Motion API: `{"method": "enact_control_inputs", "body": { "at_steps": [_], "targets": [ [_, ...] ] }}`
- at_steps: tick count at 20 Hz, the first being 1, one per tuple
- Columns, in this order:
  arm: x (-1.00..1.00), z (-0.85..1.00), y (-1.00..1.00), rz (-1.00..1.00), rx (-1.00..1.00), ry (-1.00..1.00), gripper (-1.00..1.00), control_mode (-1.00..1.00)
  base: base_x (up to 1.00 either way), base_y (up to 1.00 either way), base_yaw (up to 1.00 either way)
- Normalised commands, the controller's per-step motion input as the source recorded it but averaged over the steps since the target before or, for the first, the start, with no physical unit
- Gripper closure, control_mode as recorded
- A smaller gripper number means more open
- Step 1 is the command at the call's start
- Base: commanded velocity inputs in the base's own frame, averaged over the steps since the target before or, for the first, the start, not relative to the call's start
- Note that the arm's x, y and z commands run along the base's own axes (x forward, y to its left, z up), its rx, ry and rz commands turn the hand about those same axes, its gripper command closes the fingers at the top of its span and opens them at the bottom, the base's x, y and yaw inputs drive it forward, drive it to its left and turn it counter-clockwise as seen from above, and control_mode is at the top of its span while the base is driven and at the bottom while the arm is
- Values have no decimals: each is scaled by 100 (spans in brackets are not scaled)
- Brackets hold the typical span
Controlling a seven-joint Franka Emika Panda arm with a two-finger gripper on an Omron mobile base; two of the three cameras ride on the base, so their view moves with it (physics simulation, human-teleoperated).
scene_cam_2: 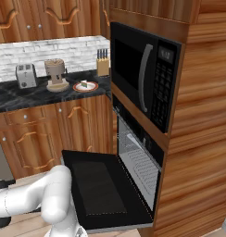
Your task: Take the baked cake out of the oven and place it on the plate for cooling. Then close the oven door.
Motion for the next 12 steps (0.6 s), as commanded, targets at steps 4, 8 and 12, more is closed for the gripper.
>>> {"method": "enact_control_inputs", "body": {
  "at_steps": [4, 8, 12],
  "targets": [
    [61, -66, 0, -27, -43, -36, -100, -100, 0, 0, 0],
    [91, -19, 0, -33, -47, -43, -100, -100, 0, 0, 0],
    [84, -2, 0, -34, -49, -48, -100, -100, 0, 0, 0]
  ]
}}
